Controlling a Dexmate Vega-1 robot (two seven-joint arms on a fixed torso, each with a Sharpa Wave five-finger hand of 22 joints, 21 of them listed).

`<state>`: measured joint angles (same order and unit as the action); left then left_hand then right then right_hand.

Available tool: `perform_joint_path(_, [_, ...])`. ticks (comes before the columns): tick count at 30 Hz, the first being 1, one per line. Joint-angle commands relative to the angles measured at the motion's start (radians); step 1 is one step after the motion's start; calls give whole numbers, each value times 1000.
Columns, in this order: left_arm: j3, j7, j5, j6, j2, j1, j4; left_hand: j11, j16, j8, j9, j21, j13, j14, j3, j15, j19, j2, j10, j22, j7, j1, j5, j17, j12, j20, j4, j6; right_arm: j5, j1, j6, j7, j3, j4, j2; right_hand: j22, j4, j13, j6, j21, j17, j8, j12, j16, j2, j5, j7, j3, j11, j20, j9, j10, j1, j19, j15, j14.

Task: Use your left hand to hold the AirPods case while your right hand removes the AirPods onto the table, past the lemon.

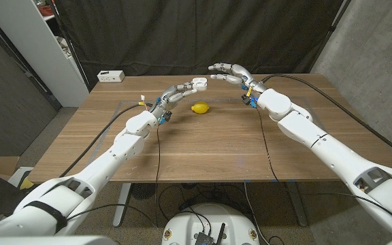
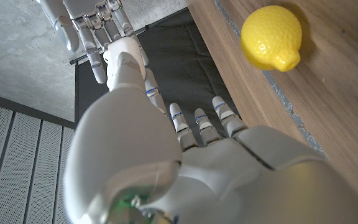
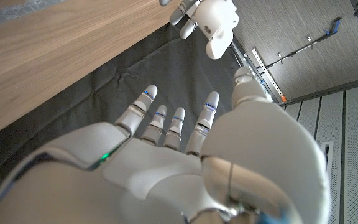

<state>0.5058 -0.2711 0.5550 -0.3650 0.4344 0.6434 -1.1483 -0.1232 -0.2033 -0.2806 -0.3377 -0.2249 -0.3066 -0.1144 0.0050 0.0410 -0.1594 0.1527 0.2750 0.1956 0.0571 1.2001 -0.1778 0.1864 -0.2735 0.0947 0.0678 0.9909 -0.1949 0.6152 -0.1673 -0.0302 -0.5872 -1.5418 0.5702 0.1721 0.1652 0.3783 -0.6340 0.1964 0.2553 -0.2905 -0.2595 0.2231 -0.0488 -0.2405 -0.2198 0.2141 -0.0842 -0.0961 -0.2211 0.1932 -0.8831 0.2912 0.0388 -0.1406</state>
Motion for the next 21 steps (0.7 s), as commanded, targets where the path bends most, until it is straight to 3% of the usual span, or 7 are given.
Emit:
perform_joint_path(1, [3, -15, 1, -8, -8, -19, 27, 3, 3, -12, -124, -4, -1, 2, 56, 38, -2, 4, 2, 0, 37, -7, -5, 2, 0, 2, -32, 48, 126, 22, 11, 80, -15, -37, 14, 2, -3, 6, -36, 5, -1, -15, -13, 9, 4, -6, 0, 6, -5, 5, -5, 21, -18, 12, 54, -13])
perform_joint_path(10, [4, -20, -1, -10, -11, -27, 36, 3, 2, -12, -126, -4, -1, 0, 58, 39, -2, 3, 3, 0, 38, -10, -5, 1, 0, 1, -29, 47, 213, 26, 33, 118, -31, -54, 19, 2, -3, 7, -78, 5, -3, -25, -18, 12, 5, -7, -1, 6, -10, 13, -4, 33, -32, 18, 64, -21])
perform_joint_path(21, [7, -16, -5, -3, -13, -29, 37, 4, 3, -11, -127, -4, -1, 2, 62, 36, -2, 4, 2, 0, 38, -13, -5, 2, 1, 3, -27, 46, 239, 21, 43, 118, -40, -43, 13, 2, -14, 7, -111, 5, -1, -30, -23, 17, 3, -6, -1, 2, -14, 16, -2, 46, -27, 23, 73, -30])
